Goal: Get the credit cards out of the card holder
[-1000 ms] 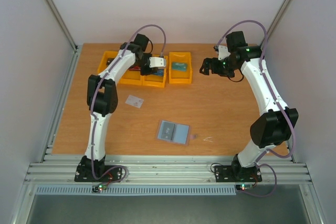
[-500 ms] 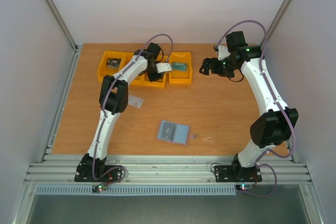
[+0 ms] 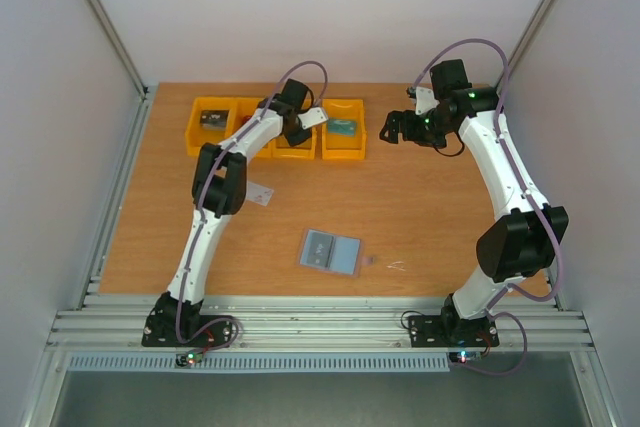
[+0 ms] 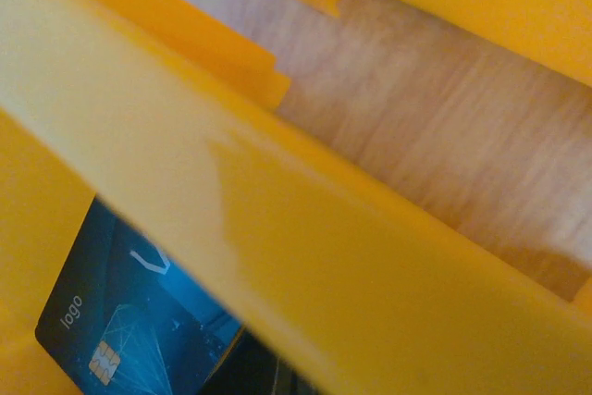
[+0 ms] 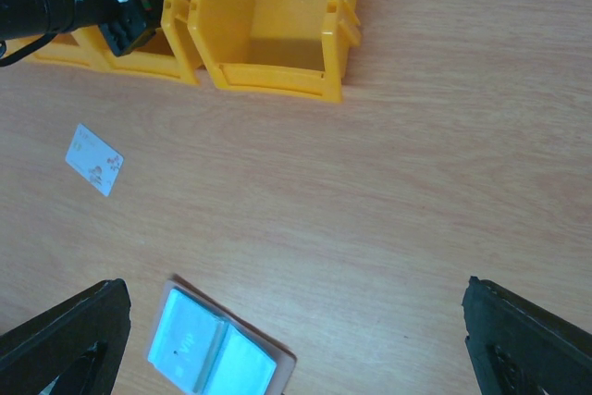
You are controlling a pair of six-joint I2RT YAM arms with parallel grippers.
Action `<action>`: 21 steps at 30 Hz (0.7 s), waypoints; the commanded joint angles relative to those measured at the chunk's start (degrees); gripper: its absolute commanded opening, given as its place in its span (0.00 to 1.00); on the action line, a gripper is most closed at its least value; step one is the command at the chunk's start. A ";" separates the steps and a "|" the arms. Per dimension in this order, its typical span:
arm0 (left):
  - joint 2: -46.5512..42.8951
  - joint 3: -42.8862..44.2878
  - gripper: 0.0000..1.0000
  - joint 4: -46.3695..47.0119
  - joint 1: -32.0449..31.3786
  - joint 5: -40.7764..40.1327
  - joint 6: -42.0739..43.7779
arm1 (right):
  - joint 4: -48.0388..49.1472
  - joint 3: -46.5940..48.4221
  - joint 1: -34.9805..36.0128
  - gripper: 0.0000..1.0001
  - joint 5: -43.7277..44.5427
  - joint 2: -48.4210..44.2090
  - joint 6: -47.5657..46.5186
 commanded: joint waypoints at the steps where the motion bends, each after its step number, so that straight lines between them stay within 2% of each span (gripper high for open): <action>1: -0.72 -4.79 0.00 7.06 1.47 -0.95 -1.28 | -0.50 0.56 -0.07 0.98 -0.35 -0.78 0.17; 8: -8.04 -8.64 0.03 10.14 2.00 5.70 3.24 | -0.18 0.89 -0.07 0.98 -0.87 -1.24 0.34; 13: -15.49 -8.29 0.13 8.09 2.00 12.65 3.97 | 1.09 0.23 -0.07 0.99 -1.47 -2.78 0.70; 19: -24.61 -6.70 0.22 -5.29 2.00 15.60 4.76 | 3.07 -2.11 0.21 0.98 -2.63 -5.24 3.14; 21: -29.22 -7.15 0.34 -9.88 2.00 16.58 3.92 | 2.73 -2.61 0.99 0.98 -1.69 -5.82 4.42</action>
